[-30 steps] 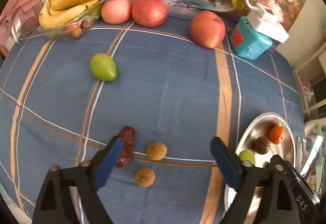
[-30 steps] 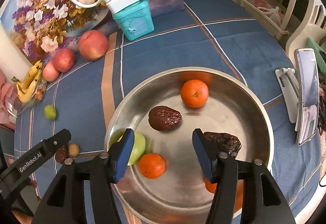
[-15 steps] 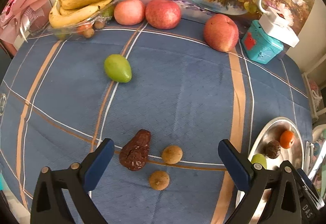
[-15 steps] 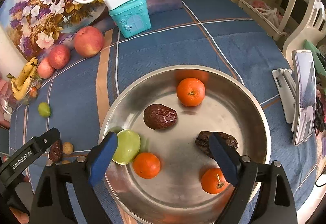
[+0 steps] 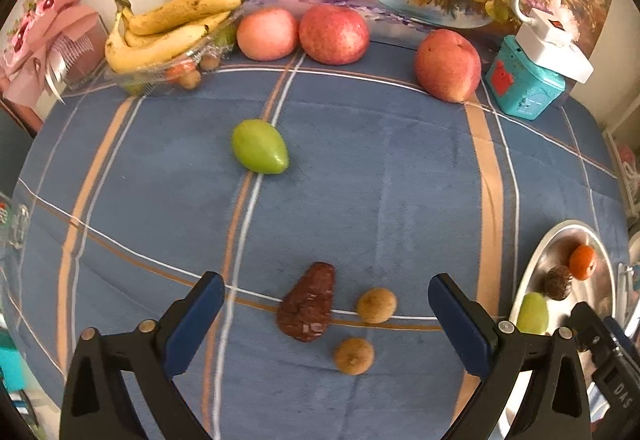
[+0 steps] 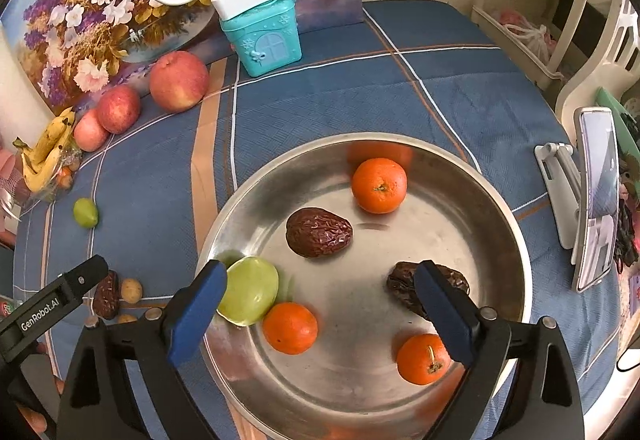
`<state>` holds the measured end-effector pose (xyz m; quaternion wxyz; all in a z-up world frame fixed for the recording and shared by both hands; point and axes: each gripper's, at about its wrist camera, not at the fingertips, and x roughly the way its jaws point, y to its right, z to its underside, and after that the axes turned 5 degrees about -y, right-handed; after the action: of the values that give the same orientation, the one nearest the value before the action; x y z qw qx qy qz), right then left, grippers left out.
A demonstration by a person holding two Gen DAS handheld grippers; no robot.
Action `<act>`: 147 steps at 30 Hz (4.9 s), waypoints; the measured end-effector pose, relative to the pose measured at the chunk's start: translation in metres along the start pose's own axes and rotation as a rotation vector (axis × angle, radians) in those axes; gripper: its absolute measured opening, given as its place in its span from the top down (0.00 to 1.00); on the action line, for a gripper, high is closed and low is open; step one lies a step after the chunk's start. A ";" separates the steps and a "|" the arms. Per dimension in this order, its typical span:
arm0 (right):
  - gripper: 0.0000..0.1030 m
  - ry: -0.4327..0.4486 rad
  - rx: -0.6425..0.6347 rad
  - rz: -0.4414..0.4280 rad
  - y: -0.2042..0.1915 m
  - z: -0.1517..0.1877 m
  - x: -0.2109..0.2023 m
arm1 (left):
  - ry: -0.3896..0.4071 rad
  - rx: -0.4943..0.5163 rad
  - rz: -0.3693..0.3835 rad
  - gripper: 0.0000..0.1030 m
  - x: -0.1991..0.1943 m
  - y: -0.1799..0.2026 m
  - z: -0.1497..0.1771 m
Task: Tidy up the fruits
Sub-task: 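Move both open tools back from the bowl toward a date and brown fruits, then grasp a small brown round fruit with the right tool while the left tool grasps a date, then carry the brown fruit with the right tool while the left tool carries the date over the bowl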
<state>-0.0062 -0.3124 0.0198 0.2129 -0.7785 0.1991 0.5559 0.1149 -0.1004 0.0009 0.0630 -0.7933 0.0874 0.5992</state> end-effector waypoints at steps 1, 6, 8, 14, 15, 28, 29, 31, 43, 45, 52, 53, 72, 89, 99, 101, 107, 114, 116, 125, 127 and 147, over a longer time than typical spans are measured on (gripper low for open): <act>0.08 0.000 -0.002 0.000 0.000 0.000 0.000 | 0.003 0.006 -0.011 0.00 -0.001 -0.003 0.000; 0.08 -0.004 -0.012 -0.005 -0.003 0.000 0.000 | 0.023 0.004 -0.045 0.00 -0.009 -0.021 -0.003; 0.08 -0.006 -0.018 -0.010 -0.006 0.000 0.000 | 0.028 -0.001 -0.048 0.00 -0.011 -0.029 -0.004; 0.08 -0.007 -0.057 -0.019 -0.022 0.003 -0.001 | 0.041 -0.035 -0.062 0.00 -0.017 -0.053 -0.003; 0.08 -0.007 -0.068 -0.027 -0.027 0.004 -0.002 | 0.042 -0.041 -0.066 0.00 -0.018 -0.056 -0.002; 0.08 -0.033 -0.221 -0.169 -0.097 0.017 0.000 | 0.058 -0.155 -0.059 0.00 -0.030 -0.106 -0.001; 0.08 -0.031 -0.228 -0.176 -0.102 0.018 -0.002 | 0.055 -0.156 -0.058 0.00 -0.029 -0.107 -0.001; 0.08 -0.025 -0.260 -0.193 -0.114 0.021 -0.004 | 0.044 -0.153 -0.055 0.00 -0.027 -0.108 0.000; 0.08 -0.078 -0.318 -0.200 -0.145 0.032 0.016 | -0.083 -0.135 -0.026 0.00 0.014 -0.101 0.002; 0.08 -0.091 -0.319 -0.200 -0.145 0.033 0.020 | -0.101 -0.142 -0.023 0.00 0.022 -0.102 0.004; 0.08 -0.143 -0.334 -0.195 -0.153 0.037 0.038 | -0.120 -0.155 -0.018 0.00 0.031 -0.105 0.000; 0.08 -0.150 -0.339 -0.194 -0.154 0.037 0.040 | -0.121 -0.157 -0.017 0.00 0.032 -0.105 -0.001; 0.39 -0.189 -0.435 -0.201 -0.179 0.029 0.051 | -0.178 -0.135 0.228 0.01 0.042 -0.078 -0.005; 0.70 -0.185 -0.404 -0.232 -0.166 0.031 0.045 | -0.198 -0.116 0.319 0.64 0.046 -0.055 -0.005; 0.74 -0.181 -0.399 -0.254 -0.172 0.030 0.045 | -0.126 -0.212 0.280 0.64 0.025 -0.075 -0.005; 0.74 -0.164 -0.390 -0.242 -0.170 0.027 0.042 | -0.102 -0.239 0.259 0.64 0.019 -0.084 -0.006; 0.74 -0.100 -0.340 -0.179 -0.149 0.016 0.027 | -0.053 -0.279 0.257 0.64 0.011 -0.105 -0.010; 0.74 -0.011 -0.292 -0.142 -0.127 0.005 -0.001 | 0.007 -0.264 0.272 0.64 -0.010 -0.107 -0.015; 0.74 0.010 -0.279 -0.135 -0.121 0.002 -0.009 | 0.021 -0.252 0.276 0.64 -0.016 -0.105 -0.014; 0.74 0.037 -0.178 -0.137 -0.085 -0.010 -0.020 | 0.036 -0.178 0.307 0.64 -0.028 -0.075 -0.016; 0.74 0.043 -0.137 -0.112 -0.071 -0.014 -0.020 | 0.029 -0.160 0.326 0.64 -0.029 -0.068 -0.014; 0.74 0.035 0.166 -0.063 0.037 -0.021 -0.016 | -0.063 0.198 0.407 0.64 -0.040 0.070 0.025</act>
<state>-0.0145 -0.3534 0.0371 0.2904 -0.7736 0.2236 0.5170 0.0657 -0.1614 0.0331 0.0210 -0.7300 0.3021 0.6127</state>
